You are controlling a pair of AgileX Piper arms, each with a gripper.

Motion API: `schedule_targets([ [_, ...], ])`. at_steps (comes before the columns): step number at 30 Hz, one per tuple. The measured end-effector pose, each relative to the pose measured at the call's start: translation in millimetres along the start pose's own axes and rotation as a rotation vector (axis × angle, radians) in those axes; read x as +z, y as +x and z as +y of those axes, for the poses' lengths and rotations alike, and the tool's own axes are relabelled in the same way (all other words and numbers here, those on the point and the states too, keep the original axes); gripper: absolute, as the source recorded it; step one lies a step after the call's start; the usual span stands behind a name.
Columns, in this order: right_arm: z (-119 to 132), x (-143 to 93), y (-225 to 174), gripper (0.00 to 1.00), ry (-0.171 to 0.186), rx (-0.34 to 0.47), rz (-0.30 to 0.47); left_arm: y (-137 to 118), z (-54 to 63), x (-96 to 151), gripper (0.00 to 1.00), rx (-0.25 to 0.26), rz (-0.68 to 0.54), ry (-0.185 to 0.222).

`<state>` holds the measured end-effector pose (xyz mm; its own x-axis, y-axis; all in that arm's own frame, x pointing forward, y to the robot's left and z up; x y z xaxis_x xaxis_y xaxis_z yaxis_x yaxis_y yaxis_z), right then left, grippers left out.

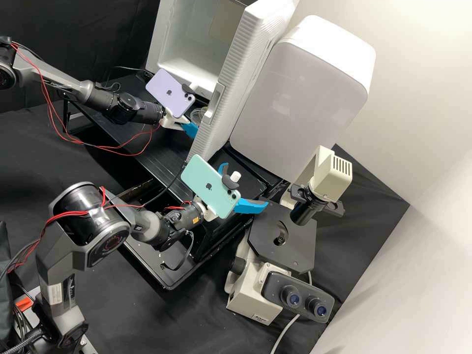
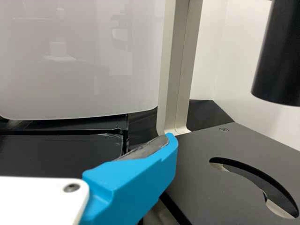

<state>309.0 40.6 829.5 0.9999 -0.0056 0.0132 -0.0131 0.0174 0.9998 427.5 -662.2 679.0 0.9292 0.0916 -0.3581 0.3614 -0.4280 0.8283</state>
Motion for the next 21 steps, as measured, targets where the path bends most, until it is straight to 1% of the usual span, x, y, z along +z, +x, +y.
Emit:
schedule_targets([
  [7, 0.0, 0.0, 0.0, 1.0, 0.0, 0.0, 0.0, -0.9, -0.7, 1.5, 0.0, 0.005, 0.007, 0.001],
  [11, 0.0, 0.0, 0.0, 1.0, 0.0, 0.0, 0.0, -1.1, -0.7, 2.1, 0.0, 0.007, 0.004, 0.009],
  [14, 0.0, 0.0, 0.0, 1.0, 0.0, 0.0, 0.0, -0.4, -0.7, 2.8, 0.0, 0.02, -0.006, 0.043],
  [17, 0.0, 0.0, 0.0, 1.0, 0.0, 0.0, 0.0, -0.2, -0.8, 2.9, 0.0, 0.022, -0.008, 0.042],
  [21, 0.0, 0.0, 0.0, 1.0, 0.0, 0.0, 0.0, -0.2, -0.4, 3.4, 0.0, 0.027, -0.013, 0.054],
])
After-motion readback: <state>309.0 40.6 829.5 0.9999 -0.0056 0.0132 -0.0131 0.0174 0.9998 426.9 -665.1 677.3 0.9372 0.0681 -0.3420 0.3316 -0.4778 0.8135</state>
